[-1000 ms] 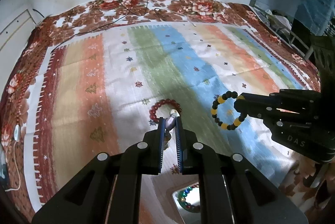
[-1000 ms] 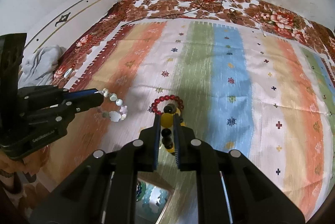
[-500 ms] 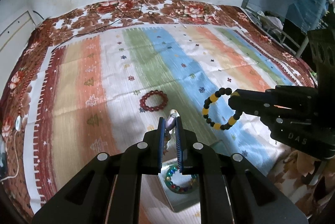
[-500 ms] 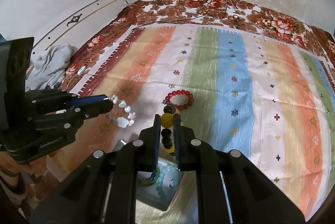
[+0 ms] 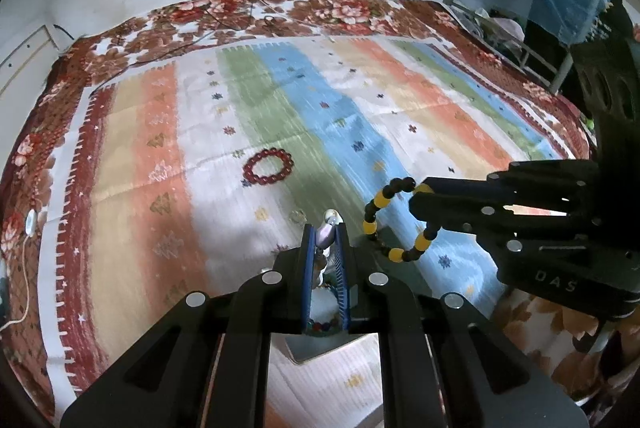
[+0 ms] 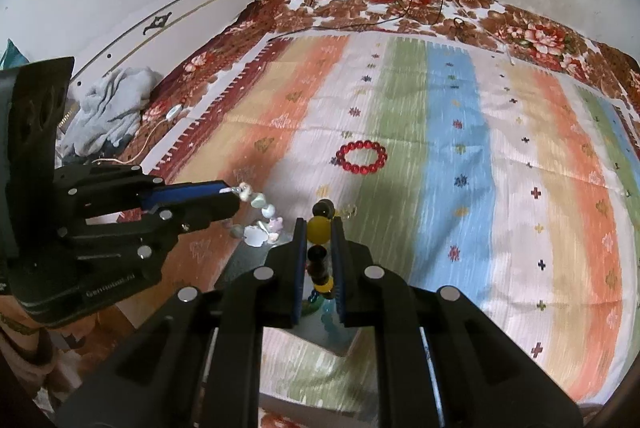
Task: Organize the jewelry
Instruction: 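Open both grippers to drop the bracelets into the tin, then move both open grippers toward the dark red bead bracelet and gold ring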
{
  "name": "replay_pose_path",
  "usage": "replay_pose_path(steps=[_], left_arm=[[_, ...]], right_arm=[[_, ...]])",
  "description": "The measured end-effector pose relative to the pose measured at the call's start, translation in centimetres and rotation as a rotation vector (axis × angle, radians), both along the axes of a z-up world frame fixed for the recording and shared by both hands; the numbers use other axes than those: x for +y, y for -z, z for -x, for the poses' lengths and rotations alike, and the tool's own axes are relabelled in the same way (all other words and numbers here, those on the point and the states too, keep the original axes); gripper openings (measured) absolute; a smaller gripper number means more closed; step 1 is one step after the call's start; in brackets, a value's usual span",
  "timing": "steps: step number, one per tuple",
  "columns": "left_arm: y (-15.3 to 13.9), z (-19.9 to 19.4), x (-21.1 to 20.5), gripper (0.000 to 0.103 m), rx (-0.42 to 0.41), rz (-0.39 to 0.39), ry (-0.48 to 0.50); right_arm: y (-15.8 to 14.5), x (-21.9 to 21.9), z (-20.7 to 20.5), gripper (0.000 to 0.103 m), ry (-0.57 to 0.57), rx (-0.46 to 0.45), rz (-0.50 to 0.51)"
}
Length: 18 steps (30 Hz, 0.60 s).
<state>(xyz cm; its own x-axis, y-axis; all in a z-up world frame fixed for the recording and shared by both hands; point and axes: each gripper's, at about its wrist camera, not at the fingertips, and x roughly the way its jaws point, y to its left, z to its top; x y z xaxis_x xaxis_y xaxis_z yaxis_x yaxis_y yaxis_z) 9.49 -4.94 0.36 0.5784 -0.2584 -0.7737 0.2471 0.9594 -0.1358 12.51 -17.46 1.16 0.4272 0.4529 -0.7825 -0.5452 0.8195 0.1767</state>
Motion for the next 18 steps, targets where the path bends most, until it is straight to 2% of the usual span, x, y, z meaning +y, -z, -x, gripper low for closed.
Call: replay_pose_path(steps=[3, 4, 6, 7, 8, 18], left_arm=[[0.4, 0.4, -0.4, 0.011, 0.012, 0.010, 0.016], [0.5, 0.5, -0.4, 0.021, 0.019, 0.021, 0.022], [0.5, 0.7, -0.3, 0.036, 0.010, -0.005, 0.002], [0.3, 0.8, -0.2, 0.038, -0.001, -0.011, 0.001], [0.2, 0.8, 0.0, 0.038, -0.002, -0.009, -0.003], [0.0, 0.0, 1.5, 0.042, -0.013, -0.034, -0.061]], right_arm=[[0.3, -0.1, 0.5, 0.013, -0.005, 0.008, 0.002], [0.4, -0.1, 0.5, 0.014, -0.007, 0.011, 0.002], [0.0, -0.2, 0.9, 0.023, 0.000, -0.028, 0.010], [-0.1, -0.3, 1.1, 0.036, 0.006, -0.046, 0.018], [-0.2, -0.4, 1.0, 0.041, 0.008, -0.046, 0.017], [0.1, -1.7, -0.4, 0.043, 0.076, -0.044, 0.012]])
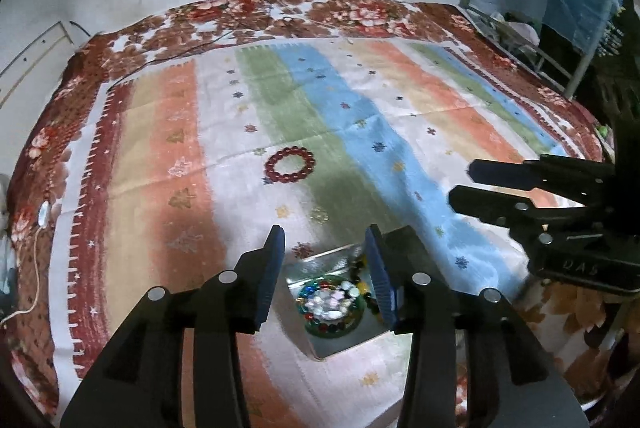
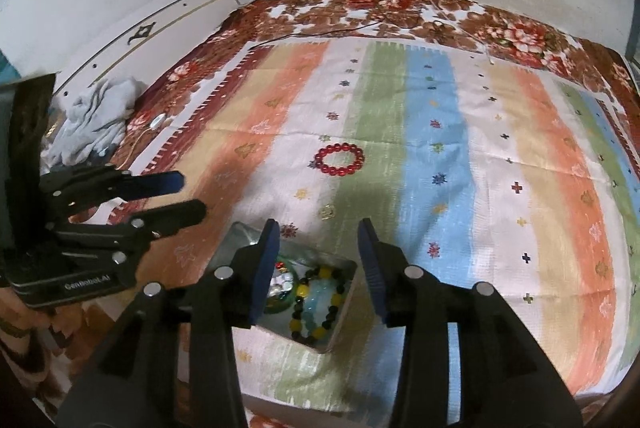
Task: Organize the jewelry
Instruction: 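Move both open grippers toward the dark red bead bracelet and gold ring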
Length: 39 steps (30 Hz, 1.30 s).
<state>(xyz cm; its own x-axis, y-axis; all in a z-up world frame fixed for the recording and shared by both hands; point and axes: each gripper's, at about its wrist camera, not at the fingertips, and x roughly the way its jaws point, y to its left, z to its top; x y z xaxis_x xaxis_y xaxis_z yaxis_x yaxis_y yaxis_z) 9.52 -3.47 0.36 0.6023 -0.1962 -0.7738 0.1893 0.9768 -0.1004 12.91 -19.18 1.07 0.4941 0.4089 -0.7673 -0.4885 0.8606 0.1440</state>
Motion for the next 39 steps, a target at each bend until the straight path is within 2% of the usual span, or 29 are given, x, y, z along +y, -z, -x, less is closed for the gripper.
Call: replay_pose_path(steps=[9, 11, 15, 17, 25, 39], left_arm=[[0.0, -1.8, 1.5, 0.052, 0.008, -0.020, -0.032], [0.0, -2.3, 1.7, 0.055, 0.011, -0.021, -0.037], [-0.1, -3.7, 2.5, 0.068, 0.013, -0.021, -0.048], [-0.1, -4.4, 2.8, 0.068, 0.016, -0.026, -0.054], [0.4, -7.5, 3.5, 0.080, 0.033, -0.026, -0.069], [2.0, -12.0, 4.2, 0.080, 0.073, -0.011, -0.081]], right_arm=[[0.5, 0.1, -1.3, 0.046, 0.006, -0.002, 0.020], [0.6, 0.3, -1.6, 0.051, 0.004, -0.001, 0.026], [0.8, 0.7, -2.7, 0.060, 0.005, -0.005, 0.038], [1.0, 0.8, -3.3, 0.068, 0.008, -0.004, 0.043], [1.8, 1.2, -6.0, 0.081, 0.004, 0.012, 0.047], [3.8, 2.3, -9.7, 0.081, -0.021, 0.054, 0.066]])
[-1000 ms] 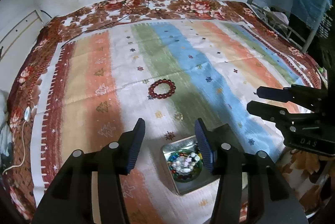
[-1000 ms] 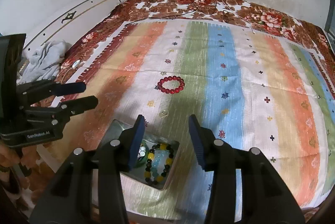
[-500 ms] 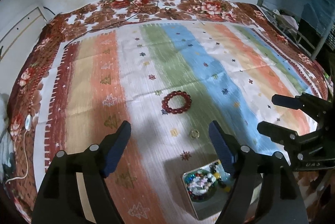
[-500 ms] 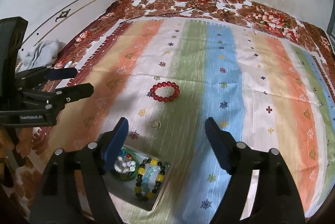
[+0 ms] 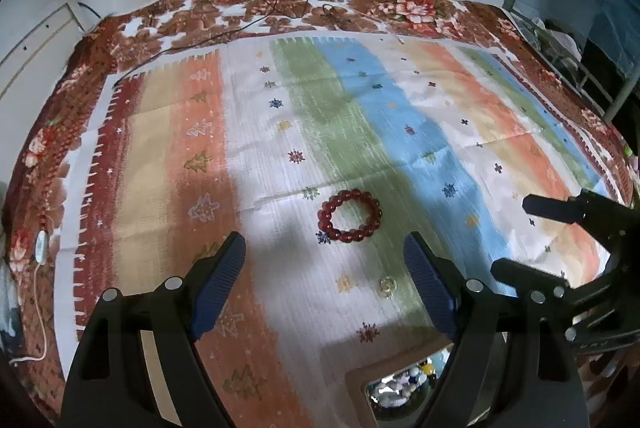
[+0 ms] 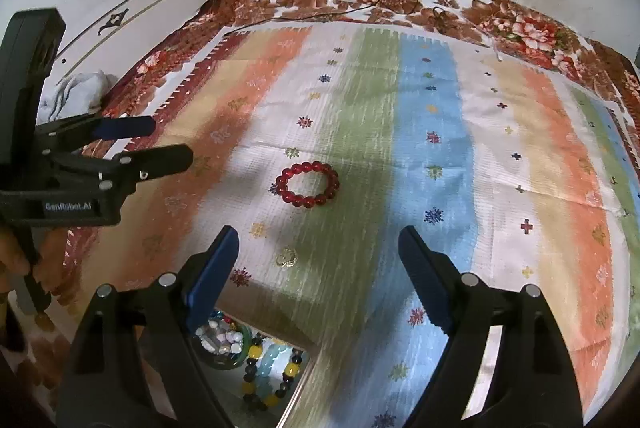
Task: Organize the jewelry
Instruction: 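Move both open grippers toward the dark red bead bracelet and gold ring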
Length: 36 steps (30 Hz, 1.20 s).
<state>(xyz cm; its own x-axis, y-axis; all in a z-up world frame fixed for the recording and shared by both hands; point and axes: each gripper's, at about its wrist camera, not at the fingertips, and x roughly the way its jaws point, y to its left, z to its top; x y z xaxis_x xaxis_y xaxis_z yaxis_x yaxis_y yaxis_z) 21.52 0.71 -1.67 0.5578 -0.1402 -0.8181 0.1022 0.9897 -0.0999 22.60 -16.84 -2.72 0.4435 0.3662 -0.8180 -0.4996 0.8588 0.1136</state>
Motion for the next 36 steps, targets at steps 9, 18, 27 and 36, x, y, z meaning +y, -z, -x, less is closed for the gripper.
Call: replay_pose_path(steps=[9, 18, 27, 36], left_arm=[[2.4, -2.7, -0.4, 0.073, 0.042, 0.009, 0.013], [4.3, -4.4, -0.6, 0.073, 0.080, -0.012, 0.020], [6.1, -5.9, -0.7, 0.073, 0.116, -0.025, 0.024], [7.5, -7.2, -1.3, 0.070, 0.155, -0.032, 0.052]], right_arm=[[2.0, 0.5, -1.8, 0.081, -0.023, 0.041, -0.002], [4.2, 1.3, -2.9, 0.079, -0.039, 0.079, 0.017], [5.9, 2.7, -3.5, 0.072, -0.072, 0.126, 0.027], [7.4, 3.8, -3.9, 0.068, -0.126, 0.196, 0.030]])
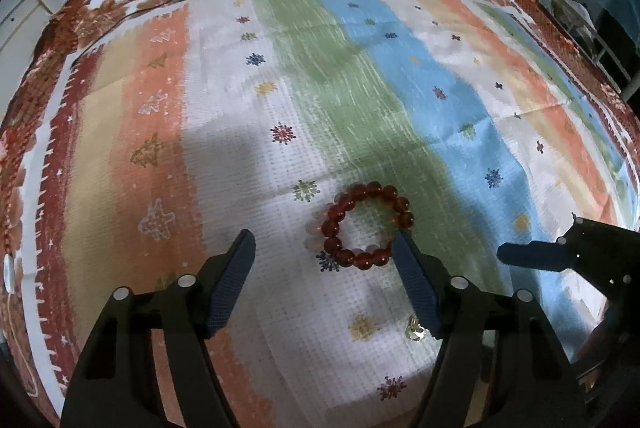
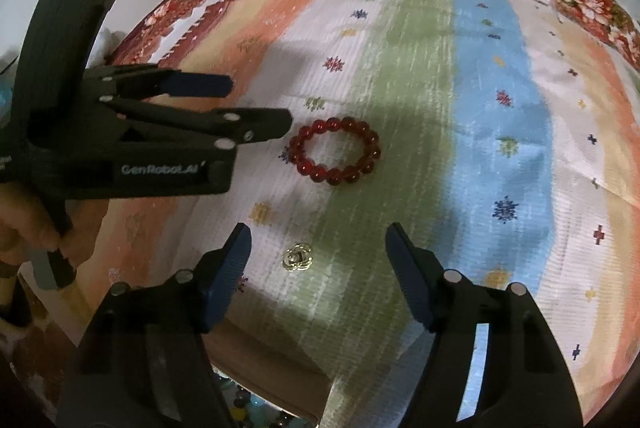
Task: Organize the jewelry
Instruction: 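Move both open grippers toward the dark red bead bracelet and gold ring, then grasp the dark red bracelet with the left gripper while the right grasps the gold ring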
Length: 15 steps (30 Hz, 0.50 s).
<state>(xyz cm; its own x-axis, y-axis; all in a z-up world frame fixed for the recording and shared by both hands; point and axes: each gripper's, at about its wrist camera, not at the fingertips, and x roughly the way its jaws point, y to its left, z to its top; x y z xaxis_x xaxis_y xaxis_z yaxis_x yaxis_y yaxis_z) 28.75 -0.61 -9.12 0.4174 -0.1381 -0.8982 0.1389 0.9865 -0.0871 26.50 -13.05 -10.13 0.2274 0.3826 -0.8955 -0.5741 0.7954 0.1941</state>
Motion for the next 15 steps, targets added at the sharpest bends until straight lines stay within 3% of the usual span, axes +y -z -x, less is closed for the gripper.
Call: replay_pose_path(steps=[2, 15], left_arm=[[0.3, -0.3, -0.1, 0.070, 0.006, 0.001, 0.005], [2.5, -1.7, -0.6, 0.065, 0.063, -0.010, 0.034]], right_arm=[[0.6, 0.2, 0.0, 0.063, -0.017, 0.016, 0.011], [2.6, 2.0, 0.5, 0.060, -0.105, 0.065, 0.058]])
